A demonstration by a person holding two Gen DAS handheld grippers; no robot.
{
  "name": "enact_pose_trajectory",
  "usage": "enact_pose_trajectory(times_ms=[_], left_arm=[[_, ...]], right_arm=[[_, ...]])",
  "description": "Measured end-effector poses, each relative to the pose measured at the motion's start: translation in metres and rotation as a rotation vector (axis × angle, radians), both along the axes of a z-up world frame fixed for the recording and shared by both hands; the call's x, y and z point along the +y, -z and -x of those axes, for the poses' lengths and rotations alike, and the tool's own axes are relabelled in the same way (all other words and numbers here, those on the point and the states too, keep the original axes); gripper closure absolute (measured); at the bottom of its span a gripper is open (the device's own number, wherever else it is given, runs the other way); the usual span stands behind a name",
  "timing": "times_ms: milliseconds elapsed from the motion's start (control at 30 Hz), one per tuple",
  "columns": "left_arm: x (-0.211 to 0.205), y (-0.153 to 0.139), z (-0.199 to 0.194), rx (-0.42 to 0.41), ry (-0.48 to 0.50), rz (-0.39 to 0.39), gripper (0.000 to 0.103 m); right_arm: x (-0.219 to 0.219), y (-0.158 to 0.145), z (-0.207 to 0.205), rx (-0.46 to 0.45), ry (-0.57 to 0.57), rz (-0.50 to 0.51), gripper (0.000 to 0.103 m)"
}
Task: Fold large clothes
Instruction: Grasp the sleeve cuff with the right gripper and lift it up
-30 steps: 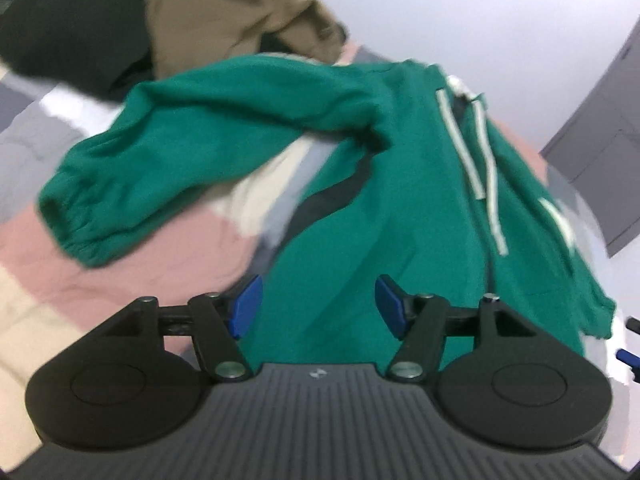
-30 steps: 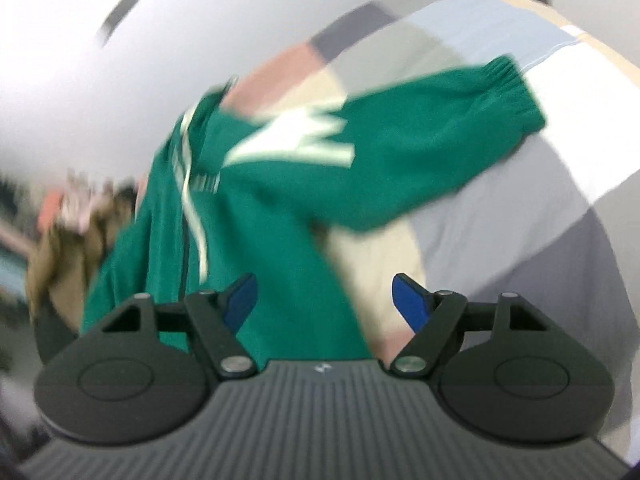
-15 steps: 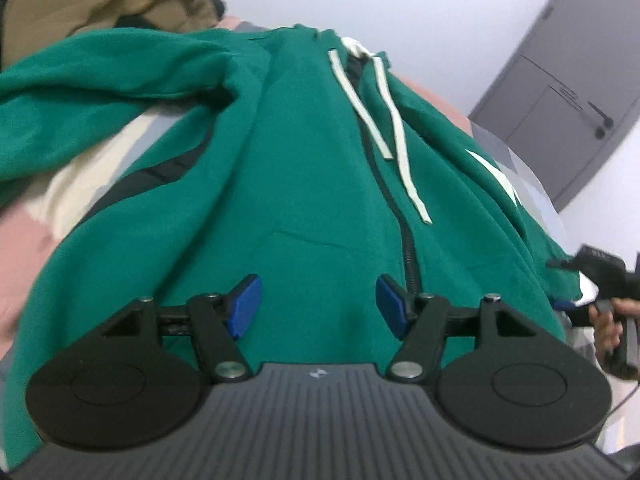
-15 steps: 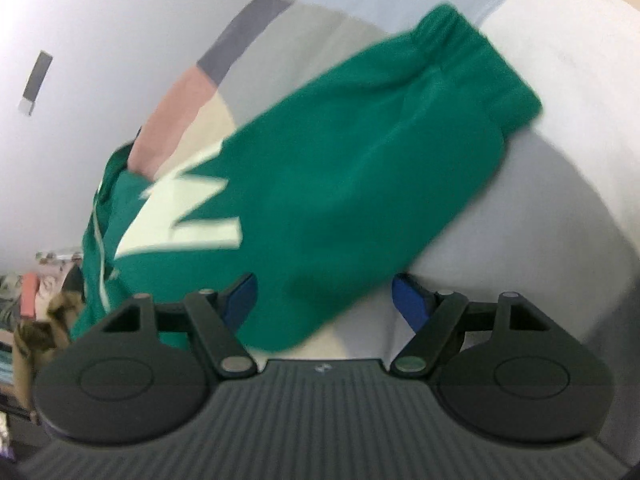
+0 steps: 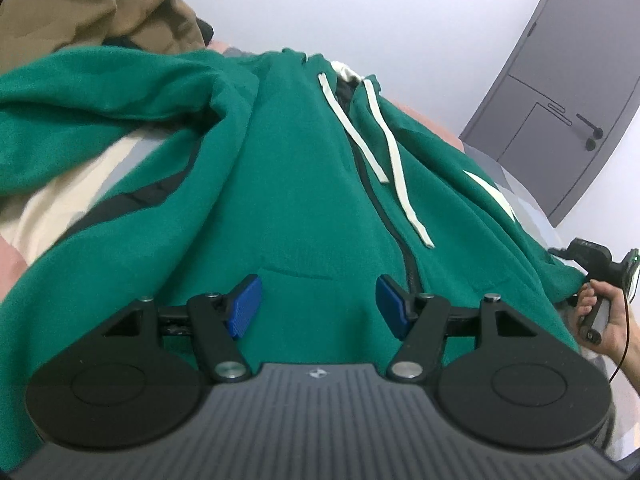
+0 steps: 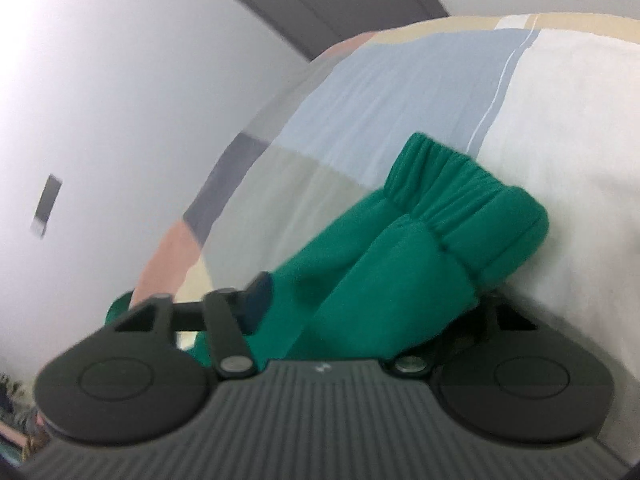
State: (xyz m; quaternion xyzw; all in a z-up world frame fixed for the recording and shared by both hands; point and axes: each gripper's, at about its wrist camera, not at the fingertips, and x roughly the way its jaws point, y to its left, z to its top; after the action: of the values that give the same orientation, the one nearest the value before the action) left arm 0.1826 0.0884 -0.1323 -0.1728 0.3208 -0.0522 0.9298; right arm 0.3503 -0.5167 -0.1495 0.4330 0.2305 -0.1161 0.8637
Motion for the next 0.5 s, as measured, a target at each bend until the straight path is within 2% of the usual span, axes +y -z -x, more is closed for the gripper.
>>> enact_pose_trajectory(times_ms=[33,133,333,500], left_arm=[[0.001,0.0,0.001,-0.006,-0.008,-0.01,0.034],[0.002,0.001,0.0,-0.012,-0.04,-0.032,0.034],[0.004,-0.002,-0.003,-0.032,-0.072,-0.038,0.034],[0.003,-0.001,-0.008,-0.036,-0.091,-0.026,0.034]], right_arm=[[-0.006,-0.001,-0.003,0.012,0.006,0.011,0.075],[-0.012,-0.008,-0.018,0.0,0.005,0.064,0.088],[-0.052,-0.036,-0.036,-0.071,0.071,0.166,0.093],[-0.107,-0.053,-0.052,-0.071,0.172,0.292,0.093]])
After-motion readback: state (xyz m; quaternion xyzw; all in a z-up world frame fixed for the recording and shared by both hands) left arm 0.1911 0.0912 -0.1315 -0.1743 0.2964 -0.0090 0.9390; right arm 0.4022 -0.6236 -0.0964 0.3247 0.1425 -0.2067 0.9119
